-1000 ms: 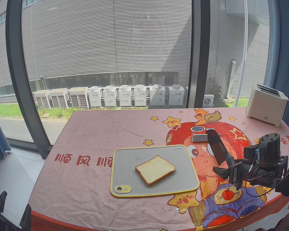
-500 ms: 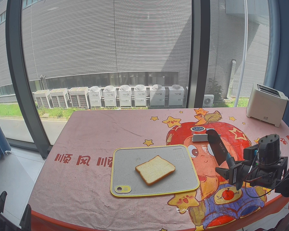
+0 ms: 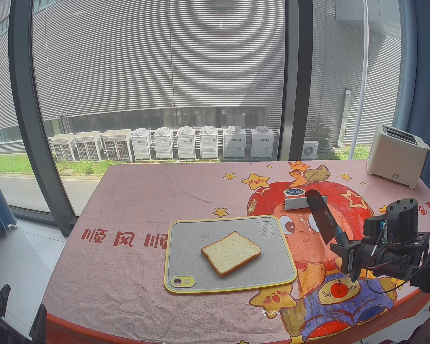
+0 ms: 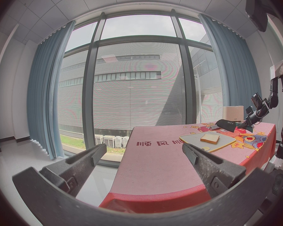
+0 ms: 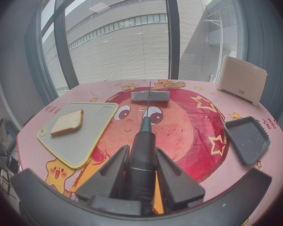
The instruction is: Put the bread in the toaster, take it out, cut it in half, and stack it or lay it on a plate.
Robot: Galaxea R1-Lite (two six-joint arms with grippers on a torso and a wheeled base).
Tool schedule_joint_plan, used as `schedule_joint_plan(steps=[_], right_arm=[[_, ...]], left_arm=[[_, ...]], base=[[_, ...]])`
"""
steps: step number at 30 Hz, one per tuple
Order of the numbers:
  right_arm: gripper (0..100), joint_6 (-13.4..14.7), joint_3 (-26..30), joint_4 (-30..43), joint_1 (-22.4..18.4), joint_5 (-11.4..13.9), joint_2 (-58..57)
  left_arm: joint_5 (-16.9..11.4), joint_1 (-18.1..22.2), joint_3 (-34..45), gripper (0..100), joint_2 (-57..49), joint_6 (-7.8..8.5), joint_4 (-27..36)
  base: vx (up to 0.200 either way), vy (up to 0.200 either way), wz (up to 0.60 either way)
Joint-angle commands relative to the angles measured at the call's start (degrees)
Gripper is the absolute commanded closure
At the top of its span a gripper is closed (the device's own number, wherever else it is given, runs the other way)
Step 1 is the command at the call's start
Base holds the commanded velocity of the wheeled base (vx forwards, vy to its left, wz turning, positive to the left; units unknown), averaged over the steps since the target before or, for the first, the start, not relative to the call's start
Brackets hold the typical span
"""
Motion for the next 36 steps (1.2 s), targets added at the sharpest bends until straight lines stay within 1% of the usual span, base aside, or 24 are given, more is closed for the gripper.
schedule_joint_plan(steps=[1, 14, 33, 36], right_arm=[[100, 0.0, -0.3, -0.1, 0.0, 0.0, -0.2], [100, -0.4, -0.5, 0.0, -0.1, 0.0, -5.1], [100, -0.7, -0.5, 0.1, 0.0, 0.0, -7.2], [100, -0.8, -0.5, 0.2, 0.3, 0.8, -7.7]], left_arm=[[0.0, 0.0, 1.0, 0, -0.9, 0.00, 0.0], [0.0, 0.0, 1.0, 0, -0.9, 0.00, 0.0], [0.0, 0.0, 1.0, 0, -0.9, 0.00, 0.0], [0.0, 0.0, 1.0, 0, -0.9, 0.00, 0.0]], base=[[0.000, 0.000, 0.00], [0.000, 0.000, 0.00], [0.000, 0.000, 0.00], [0.000, 0.000, 0.00]])
